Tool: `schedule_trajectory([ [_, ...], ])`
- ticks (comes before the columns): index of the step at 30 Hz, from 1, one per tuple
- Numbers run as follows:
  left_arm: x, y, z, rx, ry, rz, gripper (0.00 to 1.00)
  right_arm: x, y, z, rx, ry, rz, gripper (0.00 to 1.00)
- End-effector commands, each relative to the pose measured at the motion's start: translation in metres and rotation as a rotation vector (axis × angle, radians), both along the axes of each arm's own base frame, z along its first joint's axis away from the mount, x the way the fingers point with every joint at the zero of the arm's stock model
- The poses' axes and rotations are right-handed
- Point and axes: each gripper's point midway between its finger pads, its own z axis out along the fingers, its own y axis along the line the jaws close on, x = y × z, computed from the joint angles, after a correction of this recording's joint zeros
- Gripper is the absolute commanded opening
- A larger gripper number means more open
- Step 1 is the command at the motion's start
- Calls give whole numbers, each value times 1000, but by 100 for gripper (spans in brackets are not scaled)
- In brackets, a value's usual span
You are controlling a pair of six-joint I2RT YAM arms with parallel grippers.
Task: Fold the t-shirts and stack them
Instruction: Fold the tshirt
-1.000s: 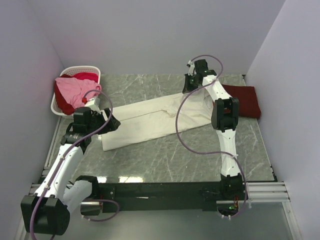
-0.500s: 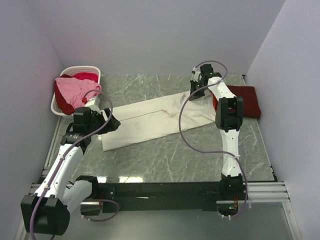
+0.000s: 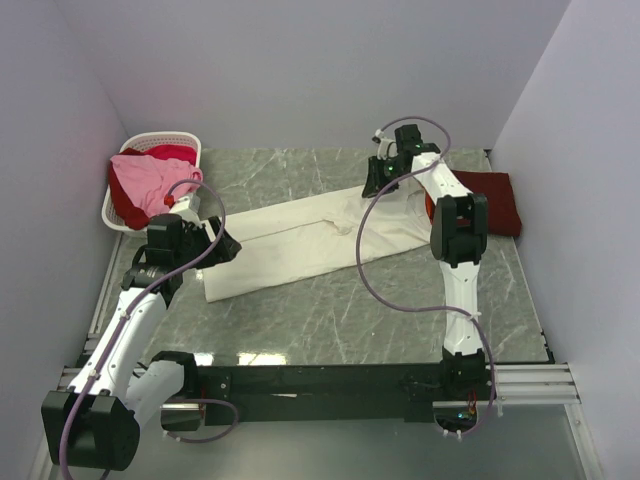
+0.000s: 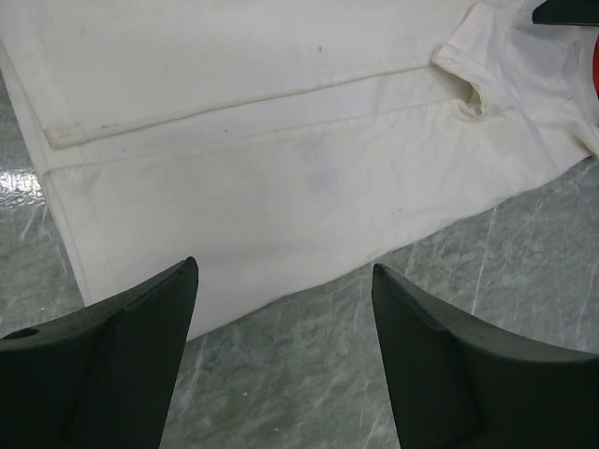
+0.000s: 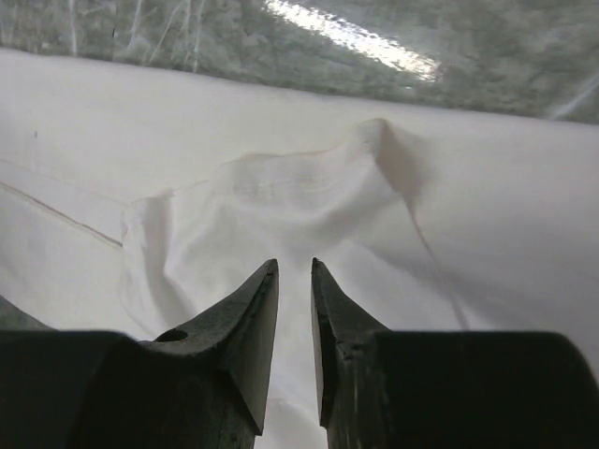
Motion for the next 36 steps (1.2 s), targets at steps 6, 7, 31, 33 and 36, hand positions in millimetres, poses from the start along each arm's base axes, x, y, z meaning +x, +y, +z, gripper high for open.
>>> schedule_trajectory([
  [6,3,-4,5,1,-37,-33,80,8,44,48,-101,-206,96,30],
  [7,2,-5,6,0,-37,-34,80,11,44,47,-124,-215,89,31],
  [31,2,-5,5,-2,-35,-38,80,26,53,0,-467,-285,182,45],
  [33,2,-5,5,-2,-35,-37,80,24,54,-5,-480,-273,192,45],
  [36,2,-5,6,-3,-36,-38,80,20,52,-12,-497,-250,200,45],
])
